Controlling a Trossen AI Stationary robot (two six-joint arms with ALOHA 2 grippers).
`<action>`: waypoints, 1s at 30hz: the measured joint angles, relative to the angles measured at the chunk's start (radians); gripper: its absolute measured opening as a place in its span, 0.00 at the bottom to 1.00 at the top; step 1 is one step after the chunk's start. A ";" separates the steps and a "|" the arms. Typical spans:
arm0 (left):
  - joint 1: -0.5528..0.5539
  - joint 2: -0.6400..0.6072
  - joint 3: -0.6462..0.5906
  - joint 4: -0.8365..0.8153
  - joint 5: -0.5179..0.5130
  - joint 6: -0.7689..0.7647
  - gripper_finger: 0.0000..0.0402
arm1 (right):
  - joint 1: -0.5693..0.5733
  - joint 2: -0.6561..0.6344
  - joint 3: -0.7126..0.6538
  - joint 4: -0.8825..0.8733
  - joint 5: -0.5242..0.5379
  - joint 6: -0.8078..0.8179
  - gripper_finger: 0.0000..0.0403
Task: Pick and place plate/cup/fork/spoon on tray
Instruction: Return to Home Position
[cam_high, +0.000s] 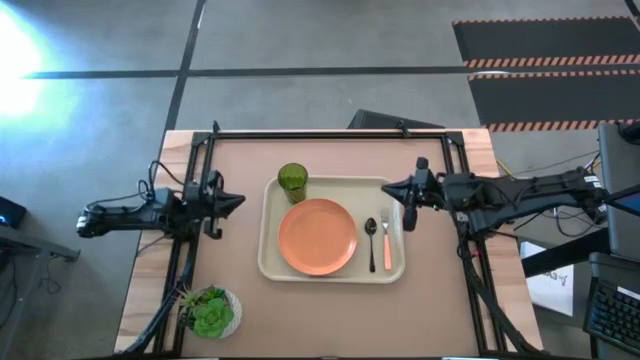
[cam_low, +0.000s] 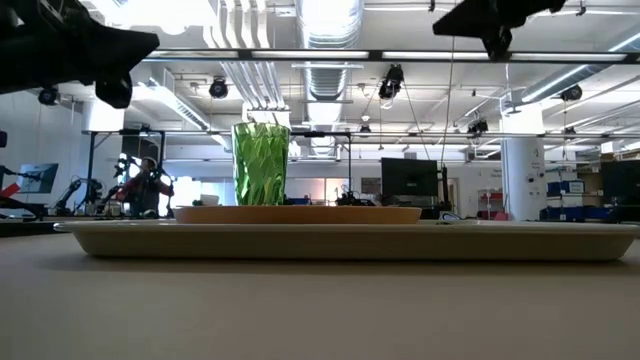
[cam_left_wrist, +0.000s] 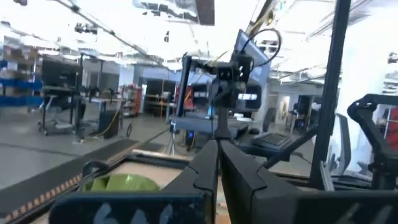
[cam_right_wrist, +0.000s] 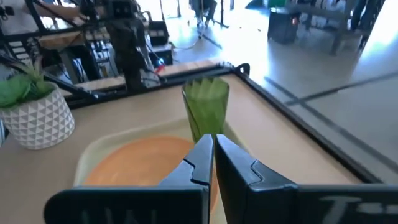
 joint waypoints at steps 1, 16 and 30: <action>0.000 0.000 0.000 0.003 0.002 0.011 0.00 | 0.000 0.000 -0.011 0.000 0.000 0.008 0.02; 0.000 0.000 -0.002 0.002 -0.027 0.059 0.00 | -0.166 -0.184 -0.219 0.348 -0.188 -0.146 0.02; 0.000 0.000 -0.004 0.002 -0.034 0.061 0.00 | -0.245 -0.276 -0.454 0.436 -0.281 0.011 0.02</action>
